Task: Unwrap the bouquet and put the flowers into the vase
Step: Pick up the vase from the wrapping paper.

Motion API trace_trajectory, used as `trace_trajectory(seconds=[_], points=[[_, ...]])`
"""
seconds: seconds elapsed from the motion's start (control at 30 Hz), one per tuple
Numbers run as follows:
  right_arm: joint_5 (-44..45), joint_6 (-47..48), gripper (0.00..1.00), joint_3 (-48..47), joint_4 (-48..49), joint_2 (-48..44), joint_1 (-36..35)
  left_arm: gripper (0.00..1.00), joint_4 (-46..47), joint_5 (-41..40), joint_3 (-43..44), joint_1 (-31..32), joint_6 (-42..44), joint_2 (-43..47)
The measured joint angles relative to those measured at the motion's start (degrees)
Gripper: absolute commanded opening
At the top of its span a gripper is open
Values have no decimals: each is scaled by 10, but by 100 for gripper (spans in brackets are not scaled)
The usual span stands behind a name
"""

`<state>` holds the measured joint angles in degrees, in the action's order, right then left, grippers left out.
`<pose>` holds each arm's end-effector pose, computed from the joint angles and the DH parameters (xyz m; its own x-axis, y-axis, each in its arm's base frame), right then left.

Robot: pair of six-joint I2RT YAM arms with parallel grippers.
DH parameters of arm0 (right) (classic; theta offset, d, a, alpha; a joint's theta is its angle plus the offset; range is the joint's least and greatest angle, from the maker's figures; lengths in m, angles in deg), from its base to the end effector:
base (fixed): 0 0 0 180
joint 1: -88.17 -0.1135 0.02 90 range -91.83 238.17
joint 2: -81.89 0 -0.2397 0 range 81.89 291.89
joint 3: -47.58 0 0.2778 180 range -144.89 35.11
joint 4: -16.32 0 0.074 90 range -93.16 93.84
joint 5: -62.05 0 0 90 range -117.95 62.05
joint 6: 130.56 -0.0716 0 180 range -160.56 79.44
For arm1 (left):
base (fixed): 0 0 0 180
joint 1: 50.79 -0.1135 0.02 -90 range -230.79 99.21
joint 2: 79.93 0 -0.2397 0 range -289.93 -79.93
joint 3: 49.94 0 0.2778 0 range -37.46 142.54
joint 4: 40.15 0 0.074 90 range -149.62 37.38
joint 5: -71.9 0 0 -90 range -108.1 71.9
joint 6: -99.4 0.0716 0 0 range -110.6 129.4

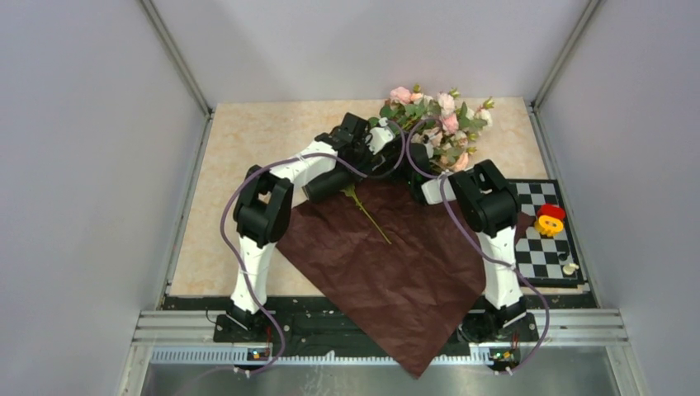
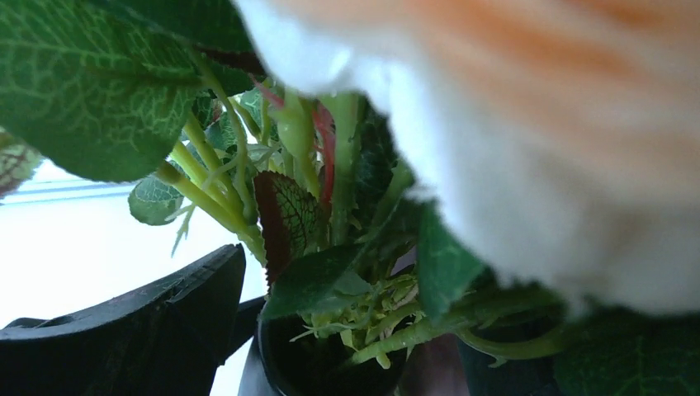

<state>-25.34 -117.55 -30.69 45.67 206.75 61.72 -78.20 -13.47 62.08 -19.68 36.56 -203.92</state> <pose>0.4374 0.2140 0.0652 -0.4553 0.8606 -0.2282 0.1671 0.3343 0.9275 0.4415 -0.2732 0.1432 -0.3284 0.7296 -0.5999 0.7972 0.5547 0.2383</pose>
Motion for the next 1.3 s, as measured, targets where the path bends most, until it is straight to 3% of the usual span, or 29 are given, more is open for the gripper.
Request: trace_trajectory(seconds=[0.23, 0.67, 0.87, 1.3], points=[[-21, 37, 69, -45, 6, 36, 3, 15, 32, 0, -27, -1, 0, 12], [-51, 104, 0, -24, 110, 61, 6, 3, 53, -26, -49, -3, -38, 31], [-70, 118, 0, 5, 169, 55, 4, 0, 67, -39, -87, -4, -70, 60], [-82, 273, 0, 17, 140, -89, -28, 0, 118, -75, -195, -3, -110, 216]])
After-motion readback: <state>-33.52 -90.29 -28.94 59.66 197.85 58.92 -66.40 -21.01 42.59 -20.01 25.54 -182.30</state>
